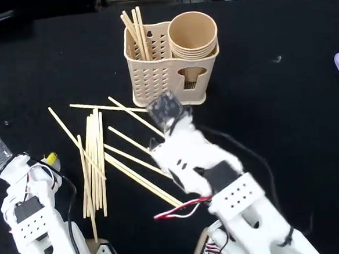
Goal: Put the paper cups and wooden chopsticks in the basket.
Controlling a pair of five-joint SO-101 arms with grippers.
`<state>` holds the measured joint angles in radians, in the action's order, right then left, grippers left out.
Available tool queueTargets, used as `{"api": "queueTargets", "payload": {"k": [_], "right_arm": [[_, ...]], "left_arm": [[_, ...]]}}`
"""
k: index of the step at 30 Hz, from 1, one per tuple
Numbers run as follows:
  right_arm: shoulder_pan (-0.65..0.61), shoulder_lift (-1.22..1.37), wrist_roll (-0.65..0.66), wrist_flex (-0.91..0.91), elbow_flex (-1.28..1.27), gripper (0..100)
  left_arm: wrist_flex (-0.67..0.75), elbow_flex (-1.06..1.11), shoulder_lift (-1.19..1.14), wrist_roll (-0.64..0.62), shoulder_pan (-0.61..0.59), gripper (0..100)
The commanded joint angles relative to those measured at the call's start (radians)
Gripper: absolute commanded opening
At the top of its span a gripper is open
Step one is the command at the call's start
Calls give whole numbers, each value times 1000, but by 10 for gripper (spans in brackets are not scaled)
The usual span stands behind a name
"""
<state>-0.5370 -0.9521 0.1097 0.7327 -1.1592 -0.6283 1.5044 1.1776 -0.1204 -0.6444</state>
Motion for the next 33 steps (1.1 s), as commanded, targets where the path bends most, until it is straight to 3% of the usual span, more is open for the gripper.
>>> {"api": "queueTargets", "payload": {"k": [1,11,18,22,26,33], "right_arm": [[-11,-1,17,-189,-116,134],[-2,-1,21,-192,-176,134],[-2,-1,23,-193,-185,134],[-2,-1,23,-193,-185,134],[-3,-1,66,-195,-185,134],[-6,-1,71,-276,-225,134]], "left_arm": [[-126,-148,5,101,13,266],[-376,-380,-49,210,145,268],[-370,-558,-376,201,242,269],[-364,-654,-557,86,317,269],[-358,-730,-713,49,351,269],[-209,-760,-961,58,366,265]]}}
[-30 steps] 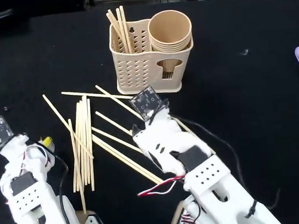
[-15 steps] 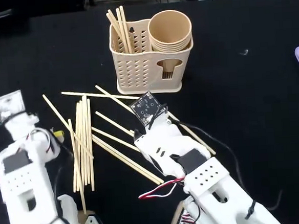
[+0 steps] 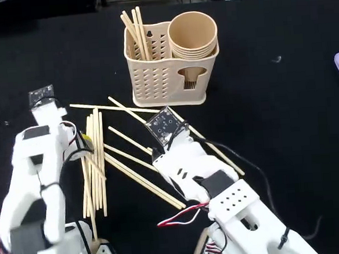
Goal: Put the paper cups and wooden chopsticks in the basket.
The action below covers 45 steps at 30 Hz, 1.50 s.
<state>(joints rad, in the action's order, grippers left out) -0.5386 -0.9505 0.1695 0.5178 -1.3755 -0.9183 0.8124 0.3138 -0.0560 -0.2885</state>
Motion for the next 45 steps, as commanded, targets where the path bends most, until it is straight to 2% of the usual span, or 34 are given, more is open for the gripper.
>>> {"api": "queueTargets", "payload": {"k": [1,8,14,17,27,33,36,45], "right_arm": [[-5,-2,11,-66,-10,134],[-5,-2,11,-69,-10,134],[-5,-2,11,-69,-10,134],[-5,-2,11,-69,-10,134],[-5,-2,11,-69,-12,134],[-5,-2,11,-69,-12,134],[-5,-4,11,-68,-12,134],[-5,-4,11,-66,-12,134]], "left_arm": [[104,-68,-124,-6,15,264],[186,-67,-199,-6,7,248],[183,-67,-199,-6,12,80],[183,-67,-199,-6,7,47],[146,-134,-199,-6,4,67],[-49,-275,-201,-5,4,224],[-89,-302,-210,26,5,227],[-87,-197,-210,100,5,227]]}}
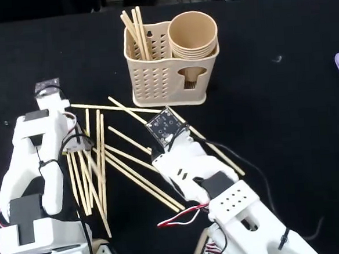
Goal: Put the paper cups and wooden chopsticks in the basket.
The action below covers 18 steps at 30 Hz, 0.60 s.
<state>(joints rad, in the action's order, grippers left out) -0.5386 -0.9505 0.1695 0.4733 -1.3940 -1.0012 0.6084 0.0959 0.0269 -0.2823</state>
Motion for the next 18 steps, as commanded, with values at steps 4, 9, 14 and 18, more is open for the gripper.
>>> {"api": "queueTargets", "payload": {"k": [4,9,14,18], "right_arm": [[-5,-4,11,-20,7,134],[-5,-4,11,-20,7,134],[-5,-4,11,-20,7,134],[-5,-4,11,-20,7,134]], "left_arm": [[-6,18,8,17,-15,227],[-11,-42,15,11,-77,227],[-6,-85,9,15,-87,228],[-3,-85,8,17,-81,230]]}}
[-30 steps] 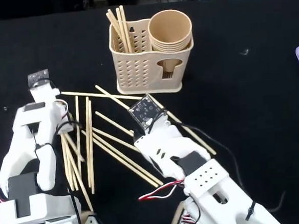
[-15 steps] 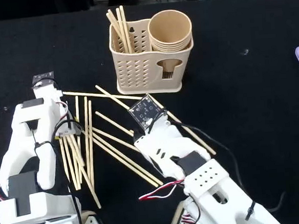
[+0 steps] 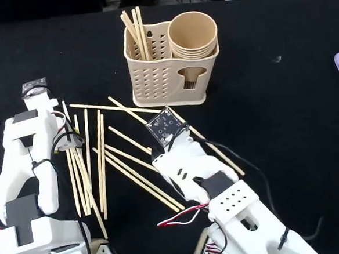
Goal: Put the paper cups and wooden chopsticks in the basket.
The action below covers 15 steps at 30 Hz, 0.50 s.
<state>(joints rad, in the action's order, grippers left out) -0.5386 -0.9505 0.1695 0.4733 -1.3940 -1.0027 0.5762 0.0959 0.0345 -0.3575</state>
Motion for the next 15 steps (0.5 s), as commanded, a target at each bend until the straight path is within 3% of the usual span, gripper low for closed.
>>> {"api": "queueTargets", "payload": {"k": [1,10,15], "right_arm": [[-5,-4,11,-20,7,134],[-5,-4,11,-20,7,134],[-5,-4,11,-21,7,134]], "left_arm": [[-2,-50,8,9,-5,230],[150,-45,6,0,-101,227],[233,-10,6,8,-71,227]]}}
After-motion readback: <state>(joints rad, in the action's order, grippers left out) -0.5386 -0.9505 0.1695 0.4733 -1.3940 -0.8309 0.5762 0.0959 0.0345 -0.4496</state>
